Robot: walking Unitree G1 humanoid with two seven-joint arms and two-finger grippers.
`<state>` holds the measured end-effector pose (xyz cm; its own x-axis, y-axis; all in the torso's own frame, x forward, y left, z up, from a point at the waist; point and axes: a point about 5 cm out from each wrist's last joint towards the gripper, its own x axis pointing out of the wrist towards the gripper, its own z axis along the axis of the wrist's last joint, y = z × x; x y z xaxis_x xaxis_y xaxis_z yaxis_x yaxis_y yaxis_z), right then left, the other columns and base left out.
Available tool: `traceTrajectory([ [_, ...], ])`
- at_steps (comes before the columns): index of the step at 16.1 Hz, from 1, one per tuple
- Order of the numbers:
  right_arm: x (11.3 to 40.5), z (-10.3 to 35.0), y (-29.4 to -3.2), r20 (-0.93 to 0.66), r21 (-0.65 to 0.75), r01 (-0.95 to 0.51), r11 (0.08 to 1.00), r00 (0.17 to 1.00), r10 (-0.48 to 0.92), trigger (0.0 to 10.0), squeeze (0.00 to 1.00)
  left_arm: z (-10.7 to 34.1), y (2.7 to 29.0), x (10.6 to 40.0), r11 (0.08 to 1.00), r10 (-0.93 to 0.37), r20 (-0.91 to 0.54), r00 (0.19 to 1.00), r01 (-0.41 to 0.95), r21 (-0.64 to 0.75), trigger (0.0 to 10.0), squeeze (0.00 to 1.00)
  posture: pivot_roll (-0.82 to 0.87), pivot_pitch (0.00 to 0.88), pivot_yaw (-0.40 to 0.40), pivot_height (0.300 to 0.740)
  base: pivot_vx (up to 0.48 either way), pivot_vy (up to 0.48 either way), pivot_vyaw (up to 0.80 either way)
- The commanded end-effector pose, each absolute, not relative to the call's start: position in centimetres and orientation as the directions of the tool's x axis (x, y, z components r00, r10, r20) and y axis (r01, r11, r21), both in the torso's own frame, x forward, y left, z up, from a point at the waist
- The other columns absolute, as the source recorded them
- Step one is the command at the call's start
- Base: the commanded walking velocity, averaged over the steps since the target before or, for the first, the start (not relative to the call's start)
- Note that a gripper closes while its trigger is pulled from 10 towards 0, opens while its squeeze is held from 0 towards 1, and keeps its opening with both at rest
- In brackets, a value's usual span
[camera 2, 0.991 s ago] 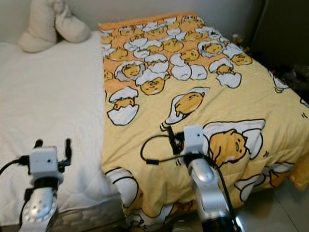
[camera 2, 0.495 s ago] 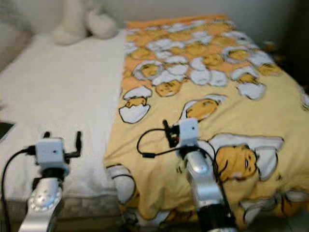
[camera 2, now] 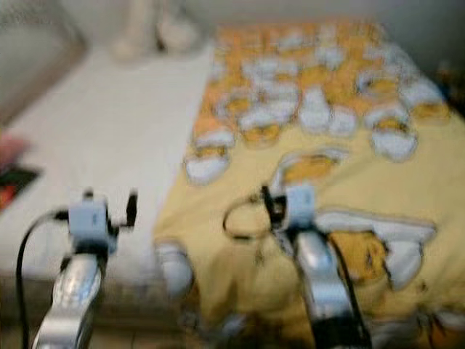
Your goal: Clean up the room
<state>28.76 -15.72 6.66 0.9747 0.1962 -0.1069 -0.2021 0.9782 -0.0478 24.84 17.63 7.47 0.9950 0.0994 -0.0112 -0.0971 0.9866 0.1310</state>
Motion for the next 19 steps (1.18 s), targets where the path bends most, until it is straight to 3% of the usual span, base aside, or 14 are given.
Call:
traceTrajectory([
  [1, 28.9, 7.1, -14.6, -0.079, -0.018, -0.235, 0.972, 0.969, 0.233, 10.0, 0.00, 6.7, 18.7, 24.6, 0.987, 0.128, -0.057, 0.990, -0.121, 0.106, 10.0, 0.00, -0.16, 0.000, 0.132, 0.723, 0.000, 0.469, 0.59],
  [7, 28.9, 6.8, -16.1, -0.126, -0.067, -0.280, 0.958, 0.954, 0.270, 10.0, 0.00, 4.9, 18.0, 24.0, 0.989, 0.148, -0.131, 0.980, -0.145, 0.039, 10.0, 0.00, -0.16, 0.000, 0.069, 0.723, -0.168, 0.395, 0.57],
  [16, 30.1, 6.5, -13.7, -0.119, -0.011, -0.324, 0.946, 0.940, 0.320, 10.0, 0.00, 5.9, 18.4, 24.4, 0.986, 0.142, -0.080, 0.987, -0.134, 0.103, 10.0, 0.00, -0.10, 0.000, 0.077, 0.740, -0.052, 0.000, 0.49],
  [19, 30.1, 6.5, -13.9, -0.114, -0.019, -0.319, 0.948, 0.942, 0.315, 10.0, 0.00, 6.1, 18.2, 25.2, 0.984, 0.148, -0.084, 0.985, -0.138, 0.113, 10.0, 0.00, -0.12, 0.000, 0.089, 0.740, 0.282, -0.385, 0.47],
])
